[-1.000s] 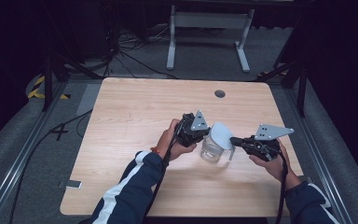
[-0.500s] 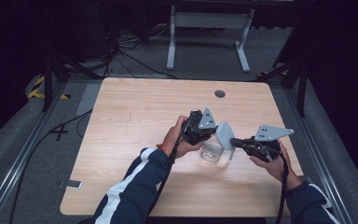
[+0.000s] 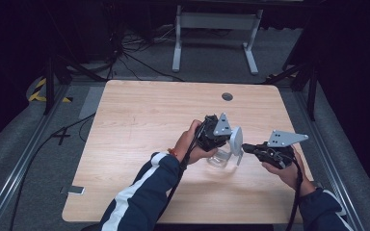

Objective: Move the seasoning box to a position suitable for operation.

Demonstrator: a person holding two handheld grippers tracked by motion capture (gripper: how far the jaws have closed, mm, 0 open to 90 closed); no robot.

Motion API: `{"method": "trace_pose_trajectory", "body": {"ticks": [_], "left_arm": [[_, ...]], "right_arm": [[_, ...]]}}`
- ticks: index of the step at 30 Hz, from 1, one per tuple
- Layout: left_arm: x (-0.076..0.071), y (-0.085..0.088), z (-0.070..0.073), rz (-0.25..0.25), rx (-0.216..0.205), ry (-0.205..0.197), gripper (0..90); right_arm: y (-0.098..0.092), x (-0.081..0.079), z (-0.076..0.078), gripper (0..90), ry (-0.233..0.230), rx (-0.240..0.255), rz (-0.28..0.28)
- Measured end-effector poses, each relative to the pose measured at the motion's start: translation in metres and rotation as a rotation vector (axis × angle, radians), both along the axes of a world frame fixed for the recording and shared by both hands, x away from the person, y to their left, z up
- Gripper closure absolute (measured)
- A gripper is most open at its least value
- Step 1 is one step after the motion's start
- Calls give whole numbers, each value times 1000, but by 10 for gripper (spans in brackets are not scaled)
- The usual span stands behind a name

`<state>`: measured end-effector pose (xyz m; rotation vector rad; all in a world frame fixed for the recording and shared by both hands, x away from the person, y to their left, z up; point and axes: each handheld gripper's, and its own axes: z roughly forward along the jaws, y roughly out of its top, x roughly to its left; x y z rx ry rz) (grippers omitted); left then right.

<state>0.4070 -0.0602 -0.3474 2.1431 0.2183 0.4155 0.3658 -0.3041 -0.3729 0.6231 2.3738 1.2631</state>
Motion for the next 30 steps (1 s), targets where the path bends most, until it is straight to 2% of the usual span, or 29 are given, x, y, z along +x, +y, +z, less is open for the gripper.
{"method": "trace_pose_trajectory", "body": {"ticks": [6, 8, 13, 14, 19, 21, 25, 30], "left_arm": [[1, -2, 0, -14, 0, 7, 876], [1, -4, 1, -16, -12, 11, 876], [-3, -14, 4, -43, 0, -10, 869], [-6, -16, 4, -41, -11, 3, 868], [-6, -17, 5, -44, 5, -11, 856], [-6, -13, 4, -31, 0, -1, 858], [-6, -5, 5, -27, 8, -10, 852], [-5, 17, 4, 6, 18, -15, 844]], "right_arm": [[-1, 0, 0, 899, -5, -12, 0], [-3, 0, 0, 899, 0, -8, -3], [-5, -2, -1, 899, 2, -16, -3], [-6, -2, -1, 899, 2, -16, -2], [-10, -5, -2, 899, 4, -19, -4], [-11, -5, -2, 899, 7, -19, -8], [-14, -5, -2, 899, 8, -17, -14], [-15, -5, -1, 899, 5, -21, -19]]}}
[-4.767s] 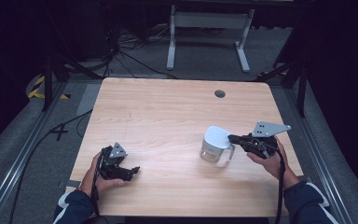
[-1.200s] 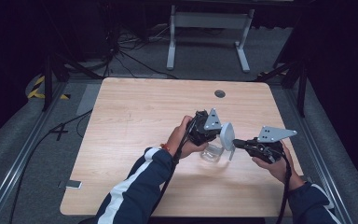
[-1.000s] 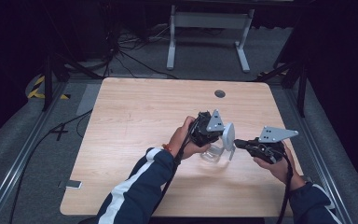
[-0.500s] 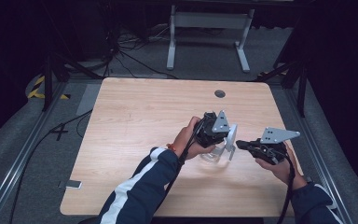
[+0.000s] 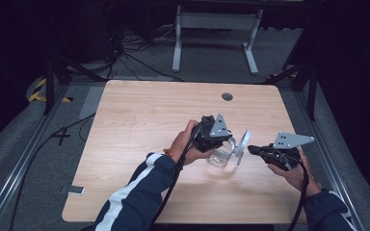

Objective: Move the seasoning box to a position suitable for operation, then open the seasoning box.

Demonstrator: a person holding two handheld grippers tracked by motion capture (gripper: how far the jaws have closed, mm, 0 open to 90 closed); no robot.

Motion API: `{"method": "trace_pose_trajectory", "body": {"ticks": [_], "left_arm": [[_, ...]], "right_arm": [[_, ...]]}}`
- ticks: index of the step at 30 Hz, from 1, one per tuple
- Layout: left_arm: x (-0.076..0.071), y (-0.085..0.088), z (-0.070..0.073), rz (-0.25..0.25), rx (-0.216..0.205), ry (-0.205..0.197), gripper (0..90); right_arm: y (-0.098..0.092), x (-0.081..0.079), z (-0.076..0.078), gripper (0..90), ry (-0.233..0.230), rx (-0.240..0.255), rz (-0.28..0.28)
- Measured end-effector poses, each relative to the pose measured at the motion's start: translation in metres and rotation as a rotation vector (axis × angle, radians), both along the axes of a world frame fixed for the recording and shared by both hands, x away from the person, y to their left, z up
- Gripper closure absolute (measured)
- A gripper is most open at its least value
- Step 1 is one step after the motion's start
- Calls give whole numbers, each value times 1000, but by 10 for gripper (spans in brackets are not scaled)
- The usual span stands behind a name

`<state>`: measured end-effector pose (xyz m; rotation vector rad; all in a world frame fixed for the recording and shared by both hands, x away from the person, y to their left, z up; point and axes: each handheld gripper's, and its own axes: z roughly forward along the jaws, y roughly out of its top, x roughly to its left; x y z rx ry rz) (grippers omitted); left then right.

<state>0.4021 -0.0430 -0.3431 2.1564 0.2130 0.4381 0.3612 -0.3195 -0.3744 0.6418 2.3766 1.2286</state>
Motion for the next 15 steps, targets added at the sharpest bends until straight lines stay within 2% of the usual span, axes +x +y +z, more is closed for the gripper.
{"method": "trace_pose_trajectory", "body": {"ticks": [2, 6, 9, 13, 15], "left_arm": [[1, 14, -2, 22, -2, 4, 836], [2, 32, -7, 53, 23, -6, 819], [2, 48, -12, 88, 34, 4, 782], [1, 71, -21, 147, 78, 4, 693], [1, 86, -26, 161, 107, 4, 670]], "right_arm": [[0, 0, 0, 899, -3, -3, 0], [1, -2, 0, 898, -2, -5, -1], [0, -3, 0, 898, -5, -9, -1], [-1, -4, 1, 897, -7, -14, -5], [-1, -4, 0, 897, -8, -22, -7]]}}
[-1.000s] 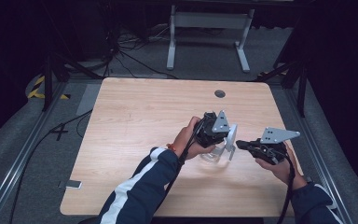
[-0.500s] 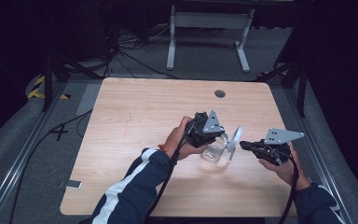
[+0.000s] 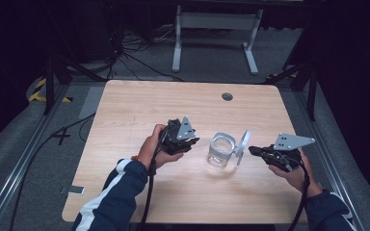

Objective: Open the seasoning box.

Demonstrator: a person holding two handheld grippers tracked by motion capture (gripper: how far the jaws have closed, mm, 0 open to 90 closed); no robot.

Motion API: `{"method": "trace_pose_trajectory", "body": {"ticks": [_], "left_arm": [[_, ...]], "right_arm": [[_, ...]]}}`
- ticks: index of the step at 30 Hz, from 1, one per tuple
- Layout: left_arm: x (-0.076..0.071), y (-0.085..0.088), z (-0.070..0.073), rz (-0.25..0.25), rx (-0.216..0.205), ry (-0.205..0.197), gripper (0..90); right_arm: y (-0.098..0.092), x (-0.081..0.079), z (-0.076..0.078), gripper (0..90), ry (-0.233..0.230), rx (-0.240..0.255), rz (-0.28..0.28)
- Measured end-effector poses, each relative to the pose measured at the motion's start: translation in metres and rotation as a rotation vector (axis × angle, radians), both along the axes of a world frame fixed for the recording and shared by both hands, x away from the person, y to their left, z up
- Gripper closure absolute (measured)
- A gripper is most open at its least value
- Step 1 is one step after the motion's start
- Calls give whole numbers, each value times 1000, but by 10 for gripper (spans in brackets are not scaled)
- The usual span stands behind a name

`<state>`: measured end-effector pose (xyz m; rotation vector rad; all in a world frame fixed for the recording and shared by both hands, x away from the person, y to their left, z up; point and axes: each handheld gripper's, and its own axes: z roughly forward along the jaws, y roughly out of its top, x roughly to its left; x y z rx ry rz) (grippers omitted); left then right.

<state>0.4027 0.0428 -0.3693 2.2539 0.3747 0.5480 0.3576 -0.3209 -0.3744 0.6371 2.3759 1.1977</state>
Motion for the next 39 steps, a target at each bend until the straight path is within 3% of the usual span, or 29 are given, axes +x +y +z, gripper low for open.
{"method": "trace_pose_trajectory", "body": {"ticks": [7, 9, 15, 19, 26, 39], "left_arm": [[-8, 44, -18, 70, 58, 21, 577], [-10, 50, -21, 87, 61, 27, 564], [-14, 90, -42, 181, 73, 70, 539], [-18, 111, -53, 230, 59, 103, 503], [-28, 132, -67, 276, 94, 112, 415], [-38, 150, -82, 272, 90, 151, 311]], "right_arm": [[-3, -4, -1, 892, -3, -39, -9], [-5, -5, -2, 890, -4, -45, -14], [-12, -12, -6, 867, 6, -77, -28], [-20, -15, -11, 827, 3, -92, -43], [-33, -20, -23, 723, 23, -130, -78], [-63, -30, -45, 545, 29, -164, -158]]}}
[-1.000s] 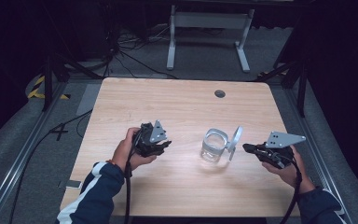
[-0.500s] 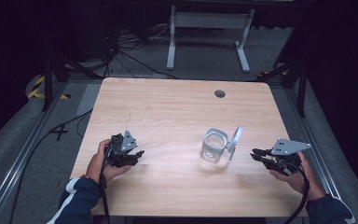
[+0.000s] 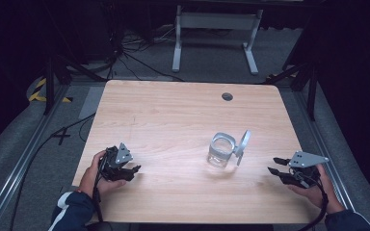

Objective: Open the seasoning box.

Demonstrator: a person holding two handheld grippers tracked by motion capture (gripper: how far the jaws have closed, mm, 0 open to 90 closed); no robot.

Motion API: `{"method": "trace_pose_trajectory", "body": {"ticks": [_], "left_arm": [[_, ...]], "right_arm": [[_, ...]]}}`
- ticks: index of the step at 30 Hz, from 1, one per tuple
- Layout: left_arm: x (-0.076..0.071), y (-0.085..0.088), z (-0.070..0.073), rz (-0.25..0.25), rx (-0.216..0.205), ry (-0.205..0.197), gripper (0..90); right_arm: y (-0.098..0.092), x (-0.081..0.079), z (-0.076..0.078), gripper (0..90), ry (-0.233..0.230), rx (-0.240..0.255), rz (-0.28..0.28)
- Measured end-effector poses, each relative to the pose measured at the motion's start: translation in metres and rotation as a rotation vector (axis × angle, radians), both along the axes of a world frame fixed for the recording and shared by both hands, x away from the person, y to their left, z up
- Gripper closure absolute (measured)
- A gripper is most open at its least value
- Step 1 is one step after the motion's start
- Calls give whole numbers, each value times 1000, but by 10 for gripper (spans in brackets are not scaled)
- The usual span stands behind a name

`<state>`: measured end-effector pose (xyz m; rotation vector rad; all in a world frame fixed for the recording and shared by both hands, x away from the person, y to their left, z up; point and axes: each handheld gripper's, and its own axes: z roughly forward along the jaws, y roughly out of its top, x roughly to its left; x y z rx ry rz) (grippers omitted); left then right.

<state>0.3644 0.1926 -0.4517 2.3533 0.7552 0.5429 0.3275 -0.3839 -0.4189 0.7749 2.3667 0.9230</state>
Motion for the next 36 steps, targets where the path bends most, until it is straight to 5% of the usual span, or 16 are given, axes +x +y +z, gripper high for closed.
{"method": "trace_pose_trajectory", "body": {"ticks": [9, 18, 36], "left_arm": [[-4, 14, -16, -5, -38, 66, 275], [-6, 28, -29, 49, -198, 102, 185], [-9, 27, -30, 91, -198, 106, 155]], "right_arm": [[-31, -11, -18, 412, 44, 56, -90], [-61, -20, -44, 324, 111, 137, -203], [-62, -20, -47, 299, 115, 161, -205]]}}
